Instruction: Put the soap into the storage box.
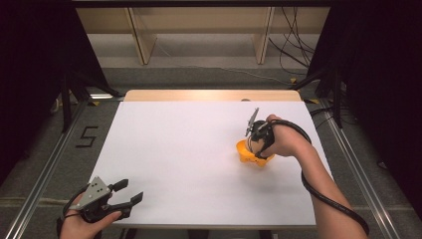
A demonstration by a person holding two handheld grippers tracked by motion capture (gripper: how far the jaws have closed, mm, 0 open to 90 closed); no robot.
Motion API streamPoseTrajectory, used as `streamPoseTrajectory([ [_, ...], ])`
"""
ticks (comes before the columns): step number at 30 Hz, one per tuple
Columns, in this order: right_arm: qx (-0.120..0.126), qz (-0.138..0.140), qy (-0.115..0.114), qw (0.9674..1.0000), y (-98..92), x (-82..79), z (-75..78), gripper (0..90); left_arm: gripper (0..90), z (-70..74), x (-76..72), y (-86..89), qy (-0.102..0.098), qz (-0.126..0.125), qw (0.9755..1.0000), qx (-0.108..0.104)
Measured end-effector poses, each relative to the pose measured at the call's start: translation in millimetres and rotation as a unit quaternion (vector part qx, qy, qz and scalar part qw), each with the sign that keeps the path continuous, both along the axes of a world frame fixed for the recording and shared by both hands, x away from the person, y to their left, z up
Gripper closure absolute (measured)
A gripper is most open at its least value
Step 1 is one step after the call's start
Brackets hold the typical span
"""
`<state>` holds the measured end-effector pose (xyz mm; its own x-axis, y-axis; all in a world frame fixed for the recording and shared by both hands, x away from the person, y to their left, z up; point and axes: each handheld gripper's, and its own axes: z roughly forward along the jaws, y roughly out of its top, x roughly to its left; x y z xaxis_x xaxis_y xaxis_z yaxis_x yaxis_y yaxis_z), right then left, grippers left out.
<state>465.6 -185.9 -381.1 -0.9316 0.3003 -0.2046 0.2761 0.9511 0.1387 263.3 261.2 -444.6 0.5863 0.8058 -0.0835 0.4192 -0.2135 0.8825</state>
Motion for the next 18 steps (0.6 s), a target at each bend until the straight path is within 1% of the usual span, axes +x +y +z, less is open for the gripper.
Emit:
streamPoseTrajectory([
  [1,-0.002,-0.003,0.0,1.0,0.7,-0.2,-0.1,33.9,30.2,0.0,0.0,0.0,0.0,0.0,1.0,0.0],
  [2,-0.001,-0.015,0.001,0.9999,1.2,-1.2,-0.1,33.9,30.2,0.0,0.0,0.0,0.0,0.0,1.0,0.0],
  [3,-0.001,-0.014,0.0,0.9999,1.0,-0.7,-0.2,33.9,30.2,0.0,0.0,0.0,0.0,0.0,1.0,0.0],
  [4,0.0,-0.005,-0.003,1.0,-0.1,1.0,-0.8,33.9,30.2,0.0,0.0,0.0,0.0,0.0,1.0,0.0],
  [5,-0.003,-0.021,0.0,0.9998,0.6,-0.9,-0.4,33.9,30.2,0.0,0.0,-0.1,0.0,0.0,1.0,0.0],
  [6,-0.002,-0.004,-0.003,1.0,-0.4,1.5,-1.3,33.9,30.2,0.0,0.0,-0.1,0.0,0.0,1.0,0.0],
  [7,-0.002,-0.004,-0.003,1.0,-0.4,1.5,-1.3,33.9,30.2,0.0,0.0,-0.1,0.0,0.0,1.0,0.0],
  [8,-0.002,-0.027,0.0,0.9996,0.7,-1.4,-1.2,33.9,30.3,0.0,0.1,0.0,0.0,0.0,1.0,0.0],
  [9,-0.002,-0.027,0.0,0.9996,0.7,-1.4,-1.2,33.9,30.3,0.0,0.1,0.0,0.0,0.0,1.0,0.0],
  [10,-0.001,-0.017,-0.003,0.9999,-0.5,0.8,-2.3,33.9,30.2,0.0,0.1,0.0,0.0,0.0,1.0,-0.001],
  [11,0.001,-0.02,0.0,0.9998,-0.3,0.3,-2.4,33.9,30.2,0.0,0.1,0.0,0.0,0.0,1.0,-0.001],
  [12,0.001,-0.013,0.003,0.9999,-0.5,1.7,-3.1,33.9,30.2,0.0,0.1,0.0,0.0,0.0,1.0,0.0],
  [13,-0.001,-0.017,0.007,0.9998,-0.5,1.9,-3.4,33.9,30.2,0.0,0.1,0.0,0.0,0.0,1.0,0.0],
  [14,-0.001,-0.017,0.007,0.9998,-0.5,1.9,-3.4,33.9,30.2,0.0,0.1,0.0,0.0,0.0,1.0,0.0],
  [15,0.001,-0.006,0.003,1.0,-1.8,4.2,-4.8,33.9,30.2,0.0,0.1,0.0,0.0,0.0,1.0,-0.001],
  [18,0.002,-0.004,0.001,1.0,-2.1,5.0,-5.5,33.9,30.2,0.0,0.1,0.0,0.0,0.0,1.0,0.0],
])
